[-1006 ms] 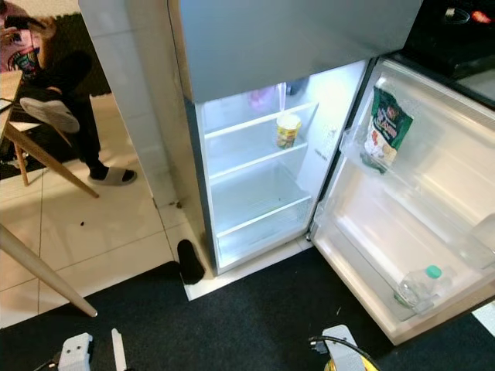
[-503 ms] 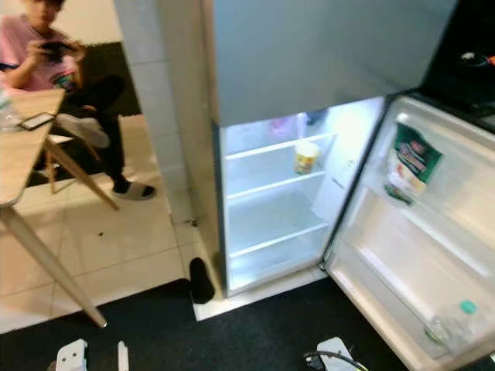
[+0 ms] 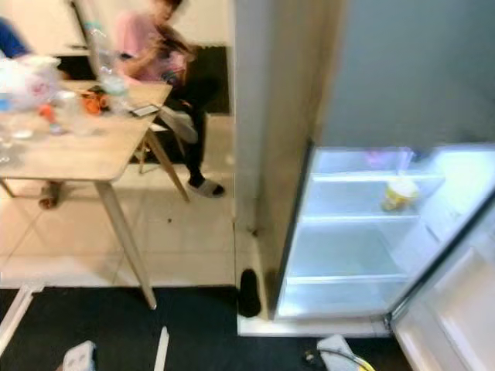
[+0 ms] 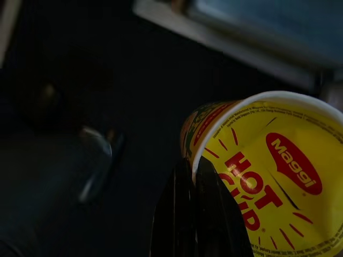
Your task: Restocking fridge
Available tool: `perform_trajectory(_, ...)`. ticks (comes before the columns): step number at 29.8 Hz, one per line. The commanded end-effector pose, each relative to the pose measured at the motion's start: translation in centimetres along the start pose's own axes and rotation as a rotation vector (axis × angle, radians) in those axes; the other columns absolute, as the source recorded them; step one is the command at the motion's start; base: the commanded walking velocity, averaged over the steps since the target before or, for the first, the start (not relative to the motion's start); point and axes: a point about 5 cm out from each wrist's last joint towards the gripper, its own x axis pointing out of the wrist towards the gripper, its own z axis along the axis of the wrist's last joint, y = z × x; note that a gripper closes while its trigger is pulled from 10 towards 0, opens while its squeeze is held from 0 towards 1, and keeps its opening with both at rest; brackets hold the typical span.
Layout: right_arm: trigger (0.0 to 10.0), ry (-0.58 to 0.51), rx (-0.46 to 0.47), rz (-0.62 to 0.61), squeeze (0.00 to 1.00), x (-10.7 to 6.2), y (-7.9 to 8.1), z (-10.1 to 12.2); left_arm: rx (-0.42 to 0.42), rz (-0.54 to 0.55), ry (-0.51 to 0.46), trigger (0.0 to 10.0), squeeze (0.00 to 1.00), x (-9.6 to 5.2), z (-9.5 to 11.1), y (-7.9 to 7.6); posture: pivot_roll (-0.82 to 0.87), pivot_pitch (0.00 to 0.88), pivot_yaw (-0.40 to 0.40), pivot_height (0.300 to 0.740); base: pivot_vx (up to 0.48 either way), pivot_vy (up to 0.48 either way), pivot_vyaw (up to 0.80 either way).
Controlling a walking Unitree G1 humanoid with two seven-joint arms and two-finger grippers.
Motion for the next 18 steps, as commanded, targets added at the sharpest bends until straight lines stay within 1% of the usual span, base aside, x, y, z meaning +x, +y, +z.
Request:
perform_trajectory(1,10.0,0.014,0.01,-0.013,0.0,-0.06,-0.09,-0.55,0.007,0.001,0.013,10.0,0.0,0.0,-0.17,-0.02,-0.04,0.0,-0.011,0.74,0.0,0.0,0.77)
perform_trajectory(2,10.0,0.011,0.016,-0.018,0.0,-0.05,-0.09,-0.51,0.007,0.001,0.014,10.0,0.0,0.01,-0.17,-0.03,-0.04,0.0,-0.011,0.74,0.0,0.0,0.77)
perform_trajectory(4,10.0,0.008,0.038,-0.032,0.0,-0.03,-0.1,-0.45,0.005,-0.002,0.014,10.0,0.0,0.02,-0.15,-0.07,-0.05,0.0,-0.009,0.74,0.0,0.0,0.0)
perform_trajectory(9,10.0,0.012,0.037,-0.031,0.0,-0.02,-0.02,-0.49,-0.005,-0.012,0.014,10.0,0.0,0.08,-0.15,-0.27,-0.05,0.0,-0.009,0.74,0.0,0.0,0.0)
perform_trajectory(11,10.0,0.013,0.039,-0.028,0.0,0.0,0.09,-0.56,0.002,-0.018,0.018,10.0,0.0,0.12,-0.13,-0.36,-0.04,0.0,-0.007,0.74,0.0,-0.289,0.0)
perform_trajectory(18,10.0,0.018,0.047,-0.025,0.0,-0.02,0.2,-0.82,-0.004,-0.03,0.023,10.0,0.0,0.21,-0.28,-0.74,-0.04,0.0,-0.005,0.74,0.0,-0.423,0.0)
